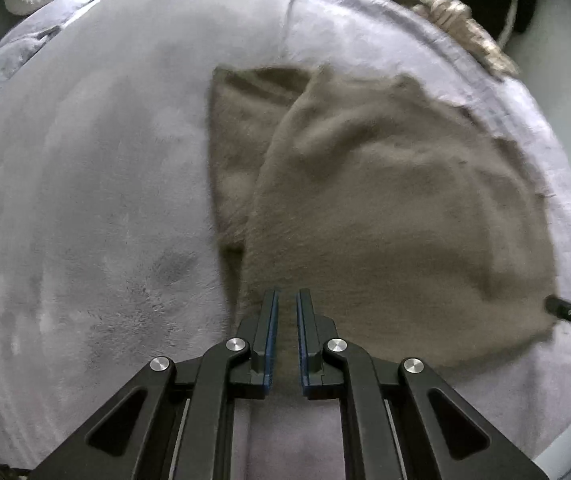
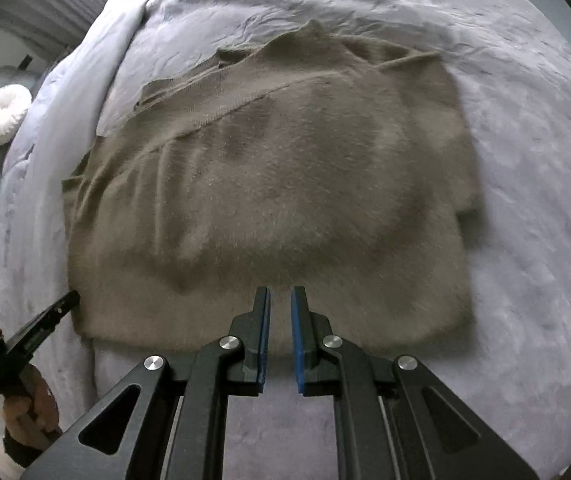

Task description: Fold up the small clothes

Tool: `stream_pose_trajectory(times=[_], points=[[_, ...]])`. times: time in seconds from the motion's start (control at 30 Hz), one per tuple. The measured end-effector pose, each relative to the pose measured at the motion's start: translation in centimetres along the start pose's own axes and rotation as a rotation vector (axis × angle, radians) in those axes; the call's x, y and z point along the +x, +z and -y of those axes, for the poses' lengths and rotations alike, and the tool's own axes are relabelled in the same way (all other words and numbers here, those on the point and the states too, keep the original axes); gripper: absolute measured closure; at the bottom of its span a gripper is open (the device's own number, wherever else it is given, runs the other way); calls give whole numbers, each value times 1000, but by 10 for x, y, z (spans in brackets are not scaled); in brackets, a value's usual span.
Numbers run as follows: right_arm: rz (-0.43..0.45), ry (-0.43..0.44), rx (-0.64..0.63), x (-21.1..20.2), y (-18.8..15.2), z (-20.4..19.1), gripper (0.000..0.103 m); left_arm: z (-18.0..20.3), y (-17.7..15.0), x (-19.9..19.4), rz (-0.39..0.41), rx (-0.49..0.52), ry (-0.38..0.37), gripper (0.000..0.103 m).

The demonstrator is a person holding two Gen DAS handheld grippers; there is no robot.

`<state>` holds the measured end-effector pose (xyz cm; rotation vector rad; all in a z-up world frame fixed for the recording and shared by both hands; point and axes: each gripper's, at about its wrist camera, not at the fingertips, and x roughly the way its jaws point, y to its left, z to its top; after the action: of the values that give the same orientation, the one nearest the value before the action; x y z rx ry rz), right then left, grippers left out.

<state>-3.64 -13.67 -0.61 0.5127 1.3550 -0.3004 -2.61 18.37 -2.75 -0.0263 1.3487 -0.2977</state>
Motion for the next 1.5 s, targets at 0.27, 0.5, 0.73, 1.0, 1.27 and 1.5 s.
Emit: stream_pose_trajectory(times=[0.27,0.5,0.73,1.0,1.27,1.5], points=[[-79,21,101,30,-2,25,92,-8,-11,11,-43,-37,-47,92],[-88,24,83,14,-10,20,90,2,-13,-4,-4,11,-45,92],[-98,43,96,11,-20,14,90,11,-13,-13,-3,1,-16,92],[-89,51,70,8,-18,-2,90,4,-15,-26,47,-41,40,1],[-97,84,39,11,-19,-19,41,-7,-9,-28,36,-103,53,1],[-101,122,17,11,-20,-35,33,-26,-4,-16,-28,-134,117,1]])
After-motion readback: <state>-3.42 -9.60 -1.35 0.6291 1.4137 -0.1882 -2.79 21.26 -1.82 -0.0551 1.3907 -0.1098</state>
